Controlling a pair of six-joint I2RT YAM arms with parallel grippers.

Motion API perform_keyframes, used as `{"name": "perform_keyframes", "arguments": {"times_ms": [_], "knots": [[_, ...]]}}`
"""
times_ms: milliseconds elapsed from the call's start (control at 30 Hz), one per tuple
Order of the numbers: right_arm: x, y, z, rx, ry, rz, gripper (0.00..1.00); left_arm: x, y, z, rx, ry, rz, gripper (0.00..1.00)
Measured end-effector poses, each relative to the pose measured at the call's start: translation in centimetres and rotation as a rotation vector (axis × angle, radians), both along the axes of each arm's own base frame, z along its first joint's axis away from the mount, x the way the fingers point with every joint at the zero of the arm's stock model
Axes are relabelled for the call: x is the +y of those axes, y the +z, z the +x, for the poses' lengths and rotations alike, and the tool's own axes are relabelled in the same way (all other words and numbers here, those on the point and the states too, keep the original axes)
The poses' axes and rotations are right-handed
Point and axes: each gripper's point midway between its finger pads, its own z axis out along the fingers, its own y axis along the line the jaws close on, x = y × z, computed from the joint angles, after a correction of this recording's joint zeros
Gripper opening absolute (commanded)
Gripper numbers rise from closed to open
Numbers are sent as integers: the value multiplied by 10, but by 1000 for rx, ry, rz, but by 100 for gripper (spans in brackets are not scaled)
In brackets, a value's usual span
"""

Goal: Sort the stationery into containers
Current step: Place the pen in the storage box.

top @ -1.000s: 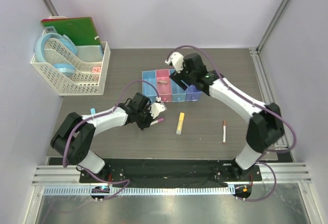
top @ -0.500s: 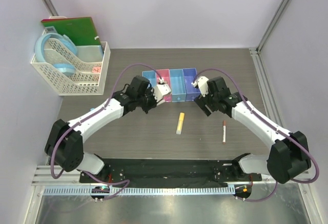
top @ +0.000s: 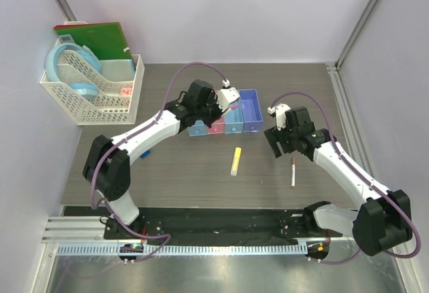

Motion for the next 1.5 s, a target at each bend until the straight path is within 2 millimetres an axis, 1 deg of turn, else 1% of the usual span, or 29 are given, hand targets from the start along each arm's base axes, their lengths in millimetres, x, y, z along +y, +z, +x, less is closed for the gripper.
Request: {"name": "perform_keyframes", "arguments": {"times_ms": [100, 233, 333, 433, 533, 633, 733, 900, 1100, 1333, 1500], "knots": [[-1, 5, -2, -24, -4, 16, 86, -5, -9, 6, 17, 9, 6, 0], [-3, 9, -4, -43, 31, -6, 87, -14, -12, 20, 12, 31, -2, 0], [-6, -1, -14, 16, 87, -40, 88, -21, -13, 34, -3, 48, -4, 0], [-11, -10, -27, 86, 152, -67, 88, -26, -13, 45, -15, 71, -5, 0], [-13, -13, -38, 143, 215, -88, 88, -31, -9, 58, -27, 103, -15, 0], [-13, -16, -45, 174, 264, -99, 88, -34, -3, 68, -34, 147, -33, 1], [-12, -17, -49, 189, 297, -101, 87, -35, 1, 71, -29, 184, -52, 1], [-14, -18, -54, 204, 313, -109, 87, -36, -1, 70, -2, 223, -72, 2], [-19, -23, -61, 247, 324, -133, 87, -37, -16, 76, 33, 290, -71, 2], [-26, -41, -68, 338, 331, -170, 86, -40, -39, 94, 54, 382, -18, 2], [-34, -42, -67, 343, 300, -182, 85, -41, -46, 101, 64, 428, 13, 1]]}}
